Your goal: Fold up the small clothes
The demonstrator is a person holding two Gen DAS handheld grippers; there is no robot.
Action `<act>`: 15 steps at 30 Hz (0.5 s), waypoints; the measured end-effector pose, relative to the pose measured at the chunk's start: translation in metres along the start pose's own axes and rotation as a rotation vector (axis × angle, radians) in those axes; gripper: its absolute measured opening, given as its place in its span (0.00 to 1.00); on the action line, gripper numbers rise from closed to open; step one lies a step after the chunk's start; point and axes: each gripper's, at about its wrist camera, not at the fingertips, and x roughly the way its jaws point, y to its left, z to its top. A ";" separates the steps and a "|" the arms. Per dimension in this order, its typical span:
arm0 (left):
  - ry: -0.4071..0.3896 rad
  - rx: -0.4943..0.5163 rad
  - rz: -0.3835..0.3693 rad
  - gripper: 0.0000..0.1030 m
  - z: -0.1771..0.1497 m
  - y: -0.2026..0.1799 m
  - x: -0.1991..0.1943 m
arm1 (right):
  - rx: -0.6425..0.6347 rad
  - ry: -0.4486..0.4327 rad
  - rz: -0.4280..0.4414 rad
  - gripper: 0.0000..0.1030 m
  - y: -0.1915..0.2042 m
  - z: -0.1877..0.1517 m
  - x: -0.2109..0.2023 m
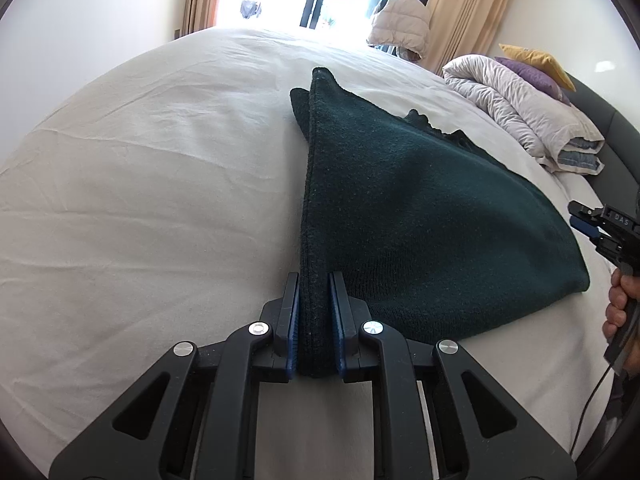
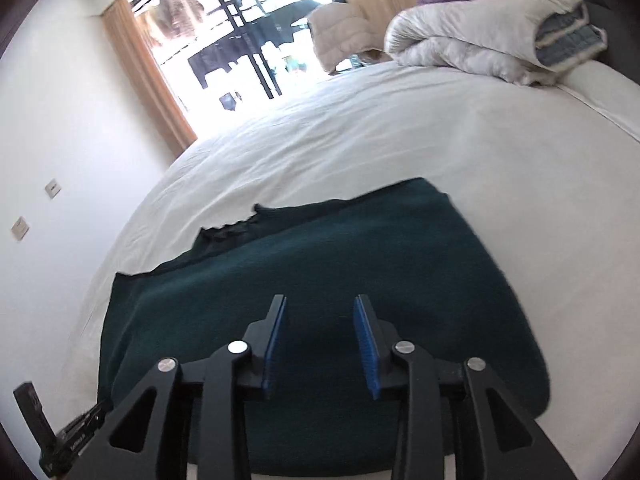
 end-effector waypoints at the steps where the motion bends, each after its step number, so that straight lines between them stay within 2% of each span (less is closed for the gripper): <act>1: -0.001 -0.023 -0.026 0.16 0.001 0.004 -0.003 | -0.007 0.012 0.044 0.44 0.008 0.000 0.004; 2: 0.005 -0.054 -0.051 0.18 0.002 0.010 -0.005 | 0.000 0.025 0.094 0.46 0.016 -0.001 0.009; 4: 0.007 -0.109 -0.057 0.23 0.003 0.017 -0.014 | 0.002 0.063 0.189 0.58 0.033 -0.005 0.019; 6: -0.024 -0.140 -0.004 0.35 0.001 0.018 -0.029 | -0.011 0.089 0.244 0.58 0.050 -0.008 0.033; 7: -0.048 -0.157 0.019 0.53 -0.001 0.017 -0.037 | -0.021 0.106 0.271 0.58 0.057 -0.009 0.039; 8: -0.076 -0.172 0.030 0.64 -0.001 0.015 -0.045 | -0.030 0.123 0.295 0.58 0.063 -0.009 0.045; 10: -0.124 -0.169 0.013 0.65 0.006 0.008 -0.057 | -0.043 0.144 0.324 0.58 0.073 -0.008 0.058; 12: -0.154 -0.109 0.002 0.65 0.023 -0.010 -0.061 | -0.022 0.168 0.317 0.58 0.074 -0.009 0.071; 15: -0.165 0.005 -0.060 0.65 0.058 -0.048 -0.046 | 0.051 0.184 0.331 0.58 0.065 -0.004 0.086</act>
